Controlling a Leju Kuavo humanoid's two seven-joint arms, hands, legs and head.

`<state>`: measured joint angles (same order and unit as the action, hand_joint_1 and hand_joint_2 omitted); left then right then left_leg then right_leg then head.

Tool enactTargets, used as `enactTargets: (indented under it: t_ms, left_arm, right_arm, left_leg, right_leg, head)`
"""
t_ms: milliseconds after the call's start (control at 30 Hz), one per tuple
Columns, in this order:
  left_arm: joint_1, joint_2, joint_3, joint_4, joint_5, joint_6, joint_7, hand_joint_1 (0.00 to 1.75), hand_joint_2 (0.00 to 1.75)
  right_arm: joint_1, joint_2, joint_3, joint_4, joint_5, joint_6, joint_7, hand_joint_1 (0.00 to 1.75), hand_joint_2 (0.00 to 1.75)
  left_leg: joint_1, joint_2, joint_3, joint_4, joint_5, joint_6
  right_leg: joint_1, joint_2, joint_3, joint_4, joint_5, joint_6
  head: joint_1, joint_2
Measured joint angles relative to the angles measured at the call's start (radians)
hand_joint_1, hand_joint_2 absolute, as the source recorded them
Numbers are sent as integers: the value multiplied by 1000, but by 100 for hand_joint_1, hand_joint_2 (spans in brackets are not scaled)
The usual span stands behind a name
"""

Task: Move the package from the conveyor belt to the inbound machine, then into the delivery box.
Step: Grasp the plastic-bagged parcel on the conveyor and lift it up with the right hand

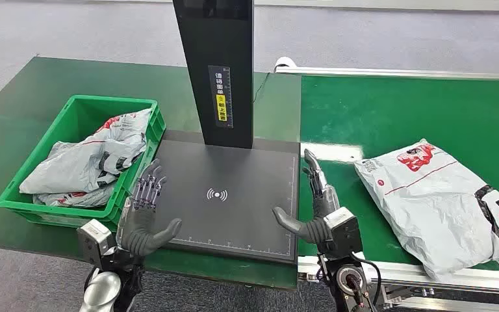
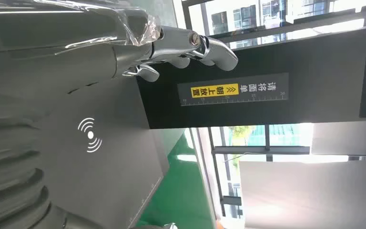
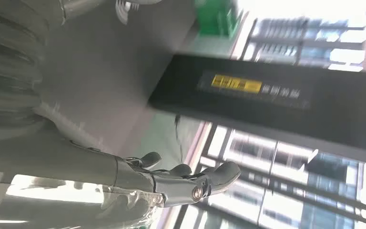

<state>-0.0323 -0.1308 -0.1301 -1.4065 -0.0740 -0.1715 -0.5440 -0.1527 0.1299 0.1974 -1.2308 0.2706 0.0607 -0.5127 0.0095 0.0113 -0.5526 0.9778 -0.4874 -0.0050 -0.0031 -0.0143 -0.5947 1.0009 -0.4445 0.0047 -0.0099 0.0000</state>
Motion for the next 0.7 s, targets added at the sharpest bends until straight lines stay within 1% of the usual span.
enactTargets:
  t_ms: [167, 300, 533, 700]
  left_arm:
    - [3, 2, 0, 0, 0, 1, 0, 0, 175]
    - [3, 4, 0, 0, 0, -1, 0, 0, 175]
    - [3, 8, 3, 0, 0, -10, -1, 0, 175]
    - [4, 14, 8, 0, 0, -14, -6, 0, 175]
  right_arm:
    - [-26, -9, -3, -8, 82, -68, 30, 0, 175]
    - [-65, -35, -24, -15, 160, -109, 73, 0, 175]
    - [-135, -110, -79, -12, 315, -147, 147, 0, 175]
    - [-196, -172, -112, 41, 425, -201, 192, 0, 175]
  left_leg:
    - [0, 0, 0, 0, 0, 0]
    - [0, 0, 0, 0, 0, 0]
    - [0, 0, 0, 0, 0, 0]
    - [0, 0, 0, 0, 0, 0]
  right_leg:
    - [0, 0, 0, 0, 0, 0]
    - [0, 0, 0, 0, 0, 0]
    - [0, 0, 0, 0, 0, 0]
    - [0, 0, 0, 0, 0, 0]
  head:
    - [0, 0]
    - [0, 0]
    - [0, 0]
    - [0, 0]
